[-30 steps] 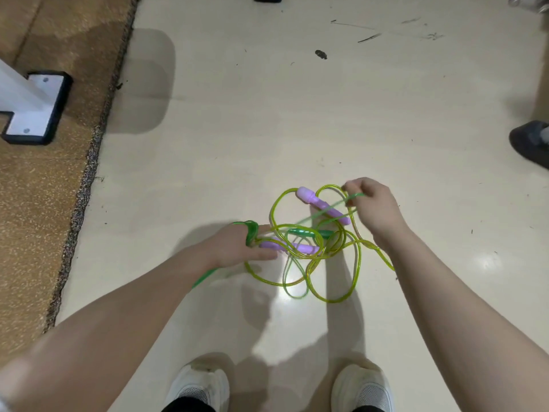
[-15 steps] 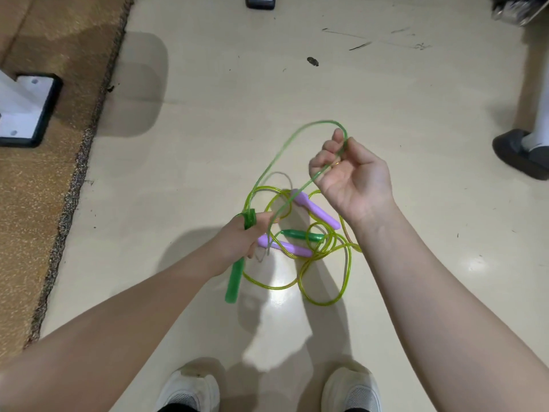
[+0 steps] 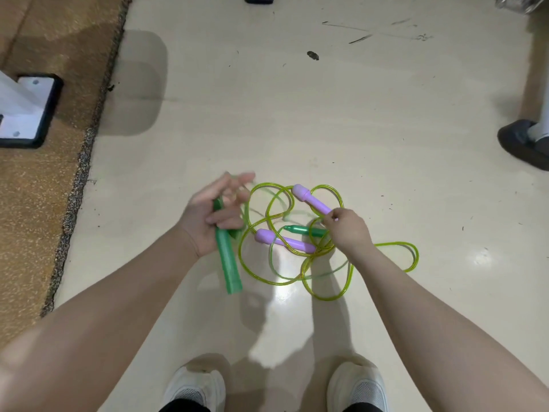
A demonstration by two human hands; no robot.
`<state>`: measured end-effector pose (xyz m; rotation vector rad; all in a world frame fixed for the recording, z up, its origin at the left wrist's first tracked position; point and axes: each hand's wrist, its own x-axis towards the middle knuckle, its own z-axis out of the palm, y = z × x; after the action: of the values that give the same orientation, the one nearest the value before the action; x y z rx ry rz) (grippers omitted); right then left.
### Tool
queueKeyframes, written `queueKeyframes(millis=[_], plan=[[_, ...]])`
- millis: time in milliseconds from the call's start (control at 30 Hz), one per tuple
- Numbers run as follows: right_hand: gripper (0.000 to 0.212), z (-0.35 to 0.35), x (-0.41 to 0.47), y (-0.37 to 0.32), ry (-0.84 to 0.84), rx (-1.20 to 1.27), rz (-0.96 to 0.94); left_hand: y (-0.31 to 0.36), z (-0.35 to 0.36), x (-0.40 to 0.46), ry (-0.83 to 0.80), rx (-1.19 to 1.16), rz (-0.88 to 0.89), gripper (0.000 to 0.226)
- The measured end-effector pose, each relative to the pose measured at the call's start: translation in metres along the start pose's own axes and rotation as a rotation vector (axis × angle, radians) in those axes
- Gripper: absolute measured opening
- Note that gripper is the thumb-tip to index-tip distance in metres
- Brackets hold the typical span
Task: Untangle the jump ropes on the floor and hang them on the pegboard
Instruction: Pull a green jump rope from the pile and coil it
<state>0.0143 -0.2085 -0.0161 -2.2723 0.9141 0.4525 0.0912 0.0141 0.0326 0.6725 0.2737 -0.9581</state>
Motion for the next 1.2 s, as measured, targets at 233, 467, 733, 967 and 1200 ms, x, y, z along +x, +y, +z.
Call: queueKeyframes(millis=[233,467,733,967,1200], plan=[[0.016,0.009,-0.019,-0.006,-0.501,-0.399,-0.25,0.019,-0.04,0.016,0.448,0.065,0.253,0.032],[0.022,-0.036,-0.048,-0.062,-0.738,-0.019,-0.534,0.008,-0.081,0.008,0.649,0.24,0.116,0.059],[0.025,-0.067,-0.033,-0.097,-0.041,0.438,-0.557,-0.01,-0.009,-0.006,0.193,0.785,-0.297,0.063],[0.028,-0.078,-0.026,-0.077,-0.132,0.638,-0.508,-0.005,0.01,-0.003,-0.357,0.736,-0.363,0.043],[0.031,-0.043,-0.028,-0.057,-0.426,0.487,-0.333,0.009,0.022,0.005,-0.65,-0.066,-0.312,0.039]])
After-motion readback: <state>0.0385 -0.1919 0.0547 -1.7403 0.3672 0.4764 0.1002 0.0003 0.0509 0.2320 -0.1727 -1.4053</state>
